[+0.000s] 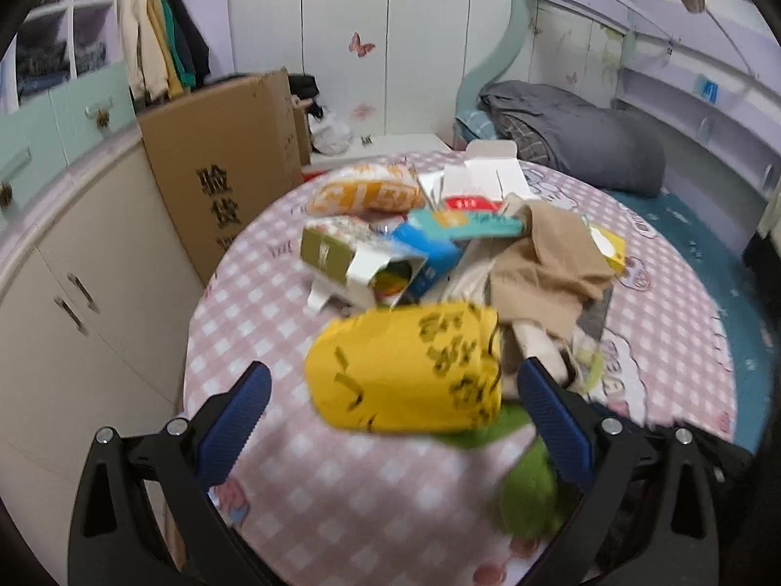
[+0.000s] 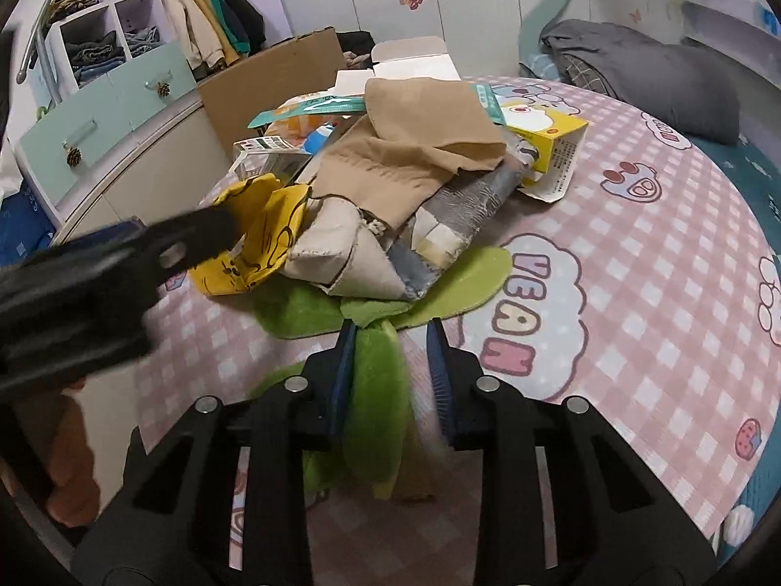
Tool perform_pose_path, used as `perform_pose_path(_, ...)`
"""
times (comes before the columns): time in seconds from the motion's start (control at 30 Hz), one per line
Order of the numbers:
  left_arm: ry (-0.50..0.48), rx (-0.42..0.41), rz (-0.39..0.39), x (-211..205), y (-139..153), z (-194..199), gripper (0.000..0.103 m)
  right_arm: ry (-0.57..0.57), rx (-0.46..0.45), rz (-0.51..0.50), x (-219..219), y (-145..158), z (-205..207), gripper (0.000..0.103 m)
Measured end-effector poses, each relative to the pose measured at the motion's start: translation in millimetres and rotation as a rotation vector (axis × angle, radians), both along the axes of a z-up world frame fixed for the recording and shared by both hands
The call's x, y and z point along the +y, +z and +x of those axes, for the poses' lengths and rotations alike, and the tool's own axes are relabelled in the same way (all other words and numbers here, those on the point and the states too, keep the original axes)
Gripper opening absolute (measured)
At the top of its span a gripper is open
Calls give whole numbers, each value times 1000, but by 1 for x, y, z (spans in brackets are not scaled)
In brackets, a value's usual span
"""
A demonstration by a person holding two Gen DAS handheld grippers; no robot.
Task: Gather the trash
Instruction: 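Grasp the green leaves with the right tool while the left tool grasps the yellow bag, then carry the leaves and yellow bag over the blue wastebasket with both tools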
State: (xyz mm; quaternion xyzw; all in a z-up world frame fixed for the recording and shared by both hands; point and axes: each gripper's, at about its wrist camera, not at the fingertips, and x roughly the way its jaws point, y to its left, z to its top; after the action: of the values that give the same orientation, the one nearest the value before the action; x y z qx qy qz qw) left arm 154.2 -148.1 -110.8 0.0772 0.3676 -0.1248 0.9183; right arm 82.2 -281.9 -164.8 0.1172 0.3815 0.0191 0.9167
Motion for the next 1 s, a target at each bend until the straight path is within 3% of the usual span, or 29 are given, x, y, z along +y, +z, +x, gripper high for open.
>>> perform_pose_path(0.07, 24, 2, 43, -6, -5, 6, 98, 0, -2, 7, -2, 0, -4, 21)
perform_pose_path(0.13, 20, 23, 7, 0, -10, 6, 89, 3, -5, 19, -6, 0, -9, 18)
perform_pose_path(0.27, -7, 124, -98, 21, -20, 8, 50, -4, -15, 35, -5, 0, -14, 13)
perform_pose_path(0.33, -16, 141, -116, 26, -22, 6, 38, -5, -27, 37, -4, 2, -19, 12)
perform_pose_path(0.4, -15, 144, -136, 33, -23, 1, 15, -9, -45, 40, -2, 7, -23, 10)
perform_pose_path(0.57, 1, 112, -192, 52, -14, -10, 3, -26, -125, 51, -4, 32, -37, 9)
perform_pose_path(0.87, -36, 41, -283, 80, 14, -38, 3, 23, -250, 48, 16, 86, -48, 8)
perform_pose_path(1.0, -14, 8, -342, 112, 27, -45, 3, 87, -279, 63, 38, 102, -41, 8)
